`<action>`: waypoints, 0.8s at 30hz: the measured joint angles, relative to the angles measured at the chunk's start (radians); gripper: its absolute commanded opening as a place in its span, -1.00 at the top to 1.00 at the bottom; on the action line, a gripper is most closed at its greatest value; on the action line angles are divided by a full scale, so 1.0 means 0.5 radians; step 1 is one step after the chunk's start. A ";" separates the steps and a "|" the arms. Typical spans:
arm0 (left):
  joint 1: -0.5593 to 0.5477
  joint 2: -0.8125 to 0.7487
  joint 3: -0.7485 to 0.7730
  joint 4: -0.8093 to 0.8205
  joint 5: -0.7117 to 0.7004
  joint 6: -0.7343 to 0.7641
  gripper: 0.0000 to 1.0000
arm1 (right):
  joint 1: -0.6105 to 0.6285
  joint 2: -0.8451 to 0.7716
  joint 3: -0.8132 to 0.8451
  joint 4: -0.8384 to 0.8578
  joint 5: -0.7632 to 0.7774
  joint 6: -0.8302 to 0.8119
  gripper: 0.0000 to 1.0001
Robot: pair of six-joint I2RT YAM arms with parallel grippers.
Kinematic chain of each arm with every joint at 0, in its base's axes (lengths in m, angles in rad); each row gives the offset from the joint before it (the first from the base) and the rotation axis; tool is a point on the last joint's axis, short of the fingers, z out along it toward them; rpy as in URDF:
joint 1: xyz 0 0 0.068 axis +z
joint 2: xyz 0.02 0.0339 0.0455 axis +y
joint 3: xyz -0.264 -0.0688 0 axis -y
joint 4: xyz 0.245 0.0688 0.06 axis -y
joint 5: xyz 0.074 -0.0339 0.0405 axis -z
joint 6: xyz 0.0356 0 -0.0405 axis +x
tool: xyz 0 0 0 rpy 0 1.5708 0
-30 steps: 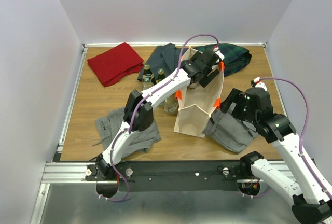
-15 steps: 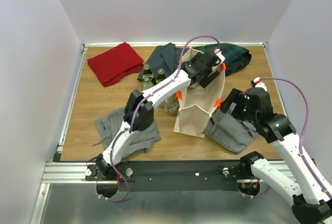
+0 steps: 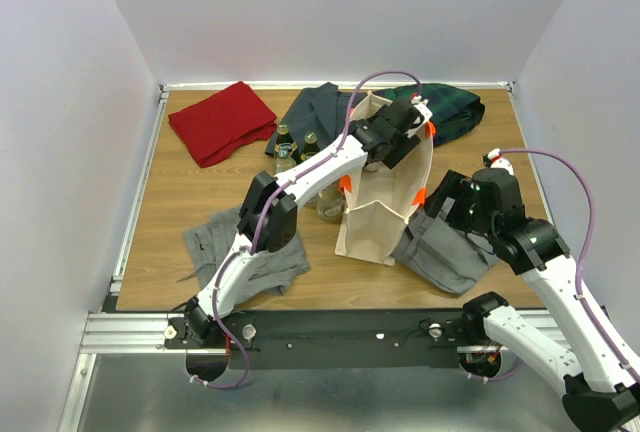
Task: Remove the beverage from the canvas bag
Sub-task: Take out the drink from the canvas bag.
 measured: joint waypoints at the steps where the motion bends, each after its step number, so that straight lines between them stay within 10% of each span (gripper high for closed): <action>1: 0.001 0.000 -0.003 0.002 0.011 -0.002 -0.50 | 0.000 0.001 -0.001 0.000 0.000 0.000 -0.95; 24: 0.012 -0.001 -0.033 0.016 0.217 -0.166 -0.66 | 0.000 0.001 -0.014 0.005 0.000 -0.007 -0.95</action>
